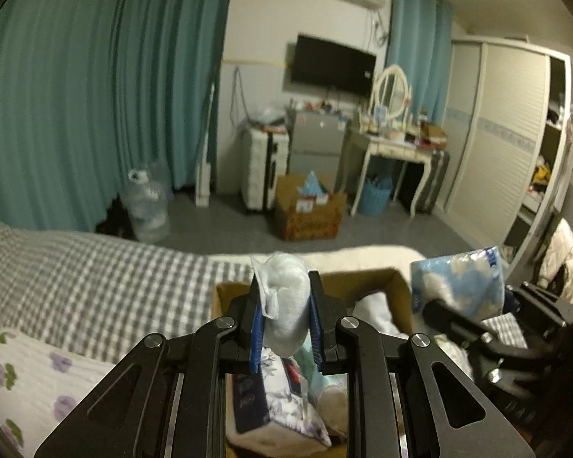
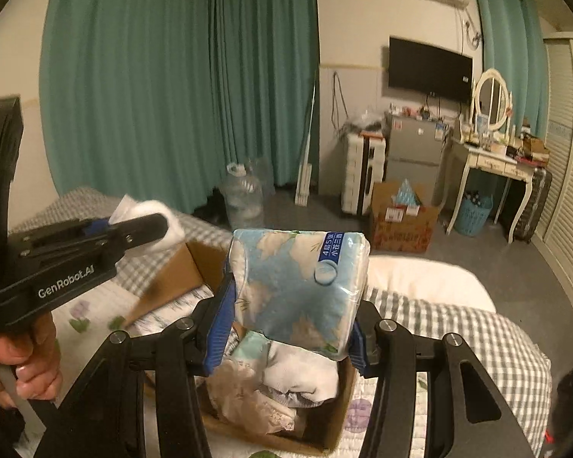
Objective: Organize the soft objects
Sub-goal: 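Carry the white sock and blue wipes pack over the box with both grippers, then open both grippers to drop the items into the box and withdraw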
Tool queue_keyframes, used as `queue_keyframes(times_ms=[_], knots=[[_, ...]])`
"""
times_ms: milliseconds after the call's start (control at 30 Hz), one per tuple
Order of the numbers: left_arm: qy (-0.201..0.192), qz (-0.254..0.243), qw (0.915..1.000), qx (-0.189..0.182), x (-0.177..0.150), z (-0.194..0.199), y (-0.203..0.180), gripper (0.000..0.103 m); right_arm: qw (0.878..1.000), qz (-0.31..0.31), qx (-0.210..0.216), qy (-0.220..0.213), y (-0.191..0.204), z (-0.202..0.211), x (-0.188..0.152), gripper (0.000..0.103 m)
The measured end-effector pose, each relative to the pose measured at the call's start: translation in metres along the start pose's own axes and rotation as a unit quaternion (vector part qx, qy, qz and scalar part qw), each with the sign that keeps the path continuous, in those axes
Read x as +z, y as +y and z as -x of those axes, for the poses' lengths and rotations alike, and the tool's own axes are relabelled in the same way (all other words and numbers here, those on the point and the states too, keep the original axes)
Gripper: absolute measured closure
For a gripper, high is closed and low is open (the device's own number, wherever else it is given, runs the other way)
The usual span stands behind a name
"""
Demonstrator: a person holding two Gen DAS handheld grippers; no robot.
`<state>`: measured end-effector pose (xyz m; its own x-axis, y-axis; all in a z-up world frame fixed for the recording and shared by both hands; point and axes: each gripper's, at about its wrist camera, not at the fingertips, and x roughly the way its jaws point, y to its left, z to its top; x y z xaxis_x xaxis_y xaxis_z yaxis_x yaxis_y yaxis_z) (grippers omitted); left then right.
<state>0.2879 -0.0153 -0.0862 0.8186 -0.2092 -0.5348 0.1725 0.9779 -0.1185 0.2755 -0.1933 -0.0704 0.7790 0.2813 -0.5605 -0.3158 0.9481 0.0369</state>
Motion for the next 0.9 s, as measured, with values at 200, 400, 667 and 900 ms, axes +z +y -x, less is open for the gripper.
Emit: queue_keyframes(times_ms=[200, 400, 667, 900], knots=[[0.06, -0.009, 0.9981, 0.004, -0.009, -0.039, -0.007, 0.084, 0.999, 0.014, -0.014, 0.044, -0.001, -0.038, -0.012, 0.052], [0.128, -0.003, 0.9918, 0.009, -0.027, -0.069, -0.007, 0.083, 0.994, 0.035, -0.016, 0.106, 0.007, -0.069, -0.023, 0.052], [0.159, -0.014, 0.987, 0.022, -0.035, -0.079, -0.012, 0.079, 0.985, 0.053, -0.033, 0.163, 0.008, -0.101, -0.051, 0.048], [0.146, 0.005, 0.9891, 0.017, -0.029, -0.075, -0.004, 0.066, 0.988, 0.047, -0.033, 0.143, 0.006, -0.087, -0.047, 0.032]])
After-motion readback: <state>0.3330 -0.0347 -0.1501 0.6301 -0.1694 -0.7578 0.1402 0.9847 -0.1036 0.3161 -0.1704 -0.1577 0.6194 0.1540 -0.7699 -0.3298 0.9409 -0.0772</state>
